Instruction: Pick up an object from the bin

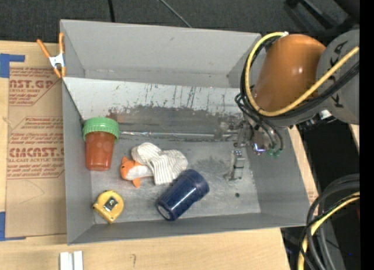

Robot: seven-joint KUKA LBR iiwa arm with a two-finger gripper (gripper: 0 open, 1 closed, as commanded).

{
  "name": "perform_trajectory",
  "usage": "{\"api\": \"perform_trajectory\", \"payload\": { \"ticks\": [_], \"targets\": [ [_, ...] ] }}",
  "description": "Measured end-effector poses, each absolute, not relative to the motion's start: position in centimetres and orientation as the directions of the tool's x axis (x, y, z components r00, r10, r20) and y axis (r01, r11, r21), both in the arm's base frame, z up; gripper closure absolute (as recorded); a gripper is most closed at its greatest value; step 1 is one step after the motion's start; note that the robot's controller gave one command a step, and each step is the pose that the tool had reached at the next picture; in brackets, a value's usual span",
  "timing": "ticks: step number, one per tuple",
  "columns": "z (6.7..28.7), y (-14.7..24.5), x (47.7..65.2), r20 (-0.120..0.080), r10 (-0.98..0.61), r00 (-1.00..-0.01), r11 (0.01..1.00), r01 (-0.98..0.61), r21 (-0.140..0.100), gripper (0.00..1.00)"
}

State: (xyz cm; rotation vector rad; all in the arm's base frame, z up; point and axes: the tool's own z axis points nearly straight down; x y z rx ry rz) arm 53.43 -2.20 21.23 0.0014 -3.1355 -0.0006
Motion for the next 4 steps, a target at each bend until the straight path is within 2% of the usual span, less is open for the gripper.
{"api": "perform_trajectory", "payload": {
  "ticks": [1, 2, 3, 4],
  "targets": [
    [21.7, -2.2, 53.6, -0.002, -0.001, -1.0, 1.0, -0.001, 0.0, 0.0],
    [17.5, 1.0, 53.8, -0.007, -0.078, -0.997, 0.997, -0.078, -0.001, 0.0],
    [13.5, 5.8, 54.1, -0.003, -0.199, -0.98, 0.98, -0.199, -0.001, 0.0],
    [10.1, 3.2, 49.3, -0.019, -0.093, -0.996, 0.996, -0.093, 0.001, 1.0]
  ]
}}
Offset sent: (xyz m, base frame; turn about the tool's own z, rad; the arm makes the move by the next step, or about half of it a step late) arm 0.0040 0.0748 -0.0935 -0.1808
